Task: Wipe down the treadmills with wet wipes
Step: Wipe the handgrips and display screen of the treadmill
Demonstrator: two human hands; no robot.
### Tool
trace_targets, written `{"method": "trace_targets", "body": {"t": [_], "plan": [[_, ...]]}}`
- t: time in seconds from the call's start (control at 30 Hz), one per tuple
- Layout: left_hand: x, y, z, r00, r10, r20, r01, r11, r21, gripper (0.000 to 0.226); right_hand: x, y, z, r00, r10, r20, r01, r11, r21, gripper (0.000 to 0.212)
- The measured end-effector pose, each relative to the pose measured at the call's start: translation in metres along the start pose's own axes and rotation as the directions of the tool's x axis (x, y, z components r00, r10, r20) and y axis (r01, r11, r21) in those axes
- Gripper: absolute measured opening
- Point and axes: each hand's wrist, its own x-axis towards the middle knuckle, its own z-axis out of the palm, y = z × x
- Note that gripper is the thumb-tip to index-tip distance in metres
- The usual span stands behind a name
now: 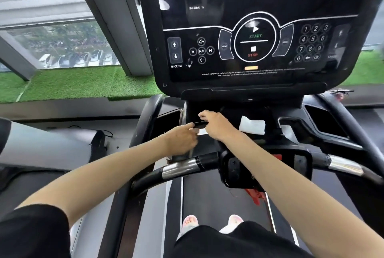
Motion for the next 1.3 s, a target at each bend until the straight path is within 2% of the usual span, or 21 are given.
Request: {"method": "trace_targets", "body": {"t": [0.1,0.17,0.23,0.37,0.5,0.6,0.77,0.9,0.97,1.03,1.1,1.17,1.23,1.3], "plan": [[-0.025,0.002,0.003,0.99,0.137,0.028,-0.139,0.989,0.049,0.008,-0.002,-0.003,0.002,0.999,-0.04,0.012,0.041,0.99,-0.138,0.058],[-0.033,-0.004,0.009,0.976,0.216,0.027,-0.218,0.969,0.116,0.014,-0.003,-0.005,0.002,0.997,-0.075,0.021,0.078,0.972,-0.22,0.055],[-0.029,-0.008,0.009,0.981,0.193,0.002,-0.19,0.963,0.189,0.016,-0.004,-0.005,0.003,0.996,-0.081,0.027,0.085,0.967,-0.239,0.052],[-0.025,-0.001,0.015,0.988,0.153,0.024,-0.154,0.966,0.205,0.016,-0.003,-0.005,0.004,0.994,-0.095,0.057,0.107,0.958,-0.266,0.053],[-0.068,0.002,0.044,0.979,0.204,0.022,-0.196,0.899,0.391,0.023,-0.004,-0.014,0.008,0.964,-0.171,0.205,0.222,0.939,-0.263,0.062],[-0.076,0.001,0.049,0.982,0.18,0.057,-0.185,0.852,0.49,0.023,-0.002,-0.019,0.012,0.938,-0.173,0.299,0.247,0.941,-0.232,0.063],[-0.067,0.004,0.057,0.978,0.198,-0.066,-0.145,0.872,0.467,0.03,0.0,-0.017,0.014,0.932,-0.151,0.33,0.232,0.947,-0.221,0.064],[-0.105,0.002,0.078,0.973,0.223,-0.049,-0.164,0.83,0.534,0.036,0.002,-0.017,0.015,0.932,-0.153,0.33,0.228,0.952,-0.204,0.066],[-0.113,0.004,0.078,0.967,0.207,-0.147,-0.115,0.875,0.47,0.038,0.001,-0.018,0.014,0.933,-0.151,0.328,0.226,0.953,-0.204,0.067],[-0.104,0.007,0.063,0.946,0.093,-0.309,0.011,0.947,0.32,0.029,0.001,-0.019,0.013,0.936,-0.143,0.323,0.217,0.954,-0.207,0.067],[-0.082,0.008,0.044,0.892,-0.006,-0.453,0.114,0.97,0.213,0.022,0.0,-0.021,0.013,0.937,-0.144,0.318,0.221,0.95,-0.221,0.063],[-0.063,0.01,0.034,0.904,0.003,-0.427,0.111,0.963,0.243,0.02,0.0,-0.023,0.015,0.937,-0.146,0.317,0.233,0.938,-0.257,0.061],[-0.059,0.014,0.034,0.943,0.096,-0.32,0.011,0.948,0.317,0.023,-0.002,-0.024,0.015,0.934,-0.15,0.324,0.251,0.921,-0.298,0.061],[-0.073,0.017,0.043,0.97,0.103,-0.22,-0.028,0.948,0.318,0.031,-0.007,-0.025,0.013,0.929,-0.16,0.334,0.276,0.9,-0.338,0.062]]}}
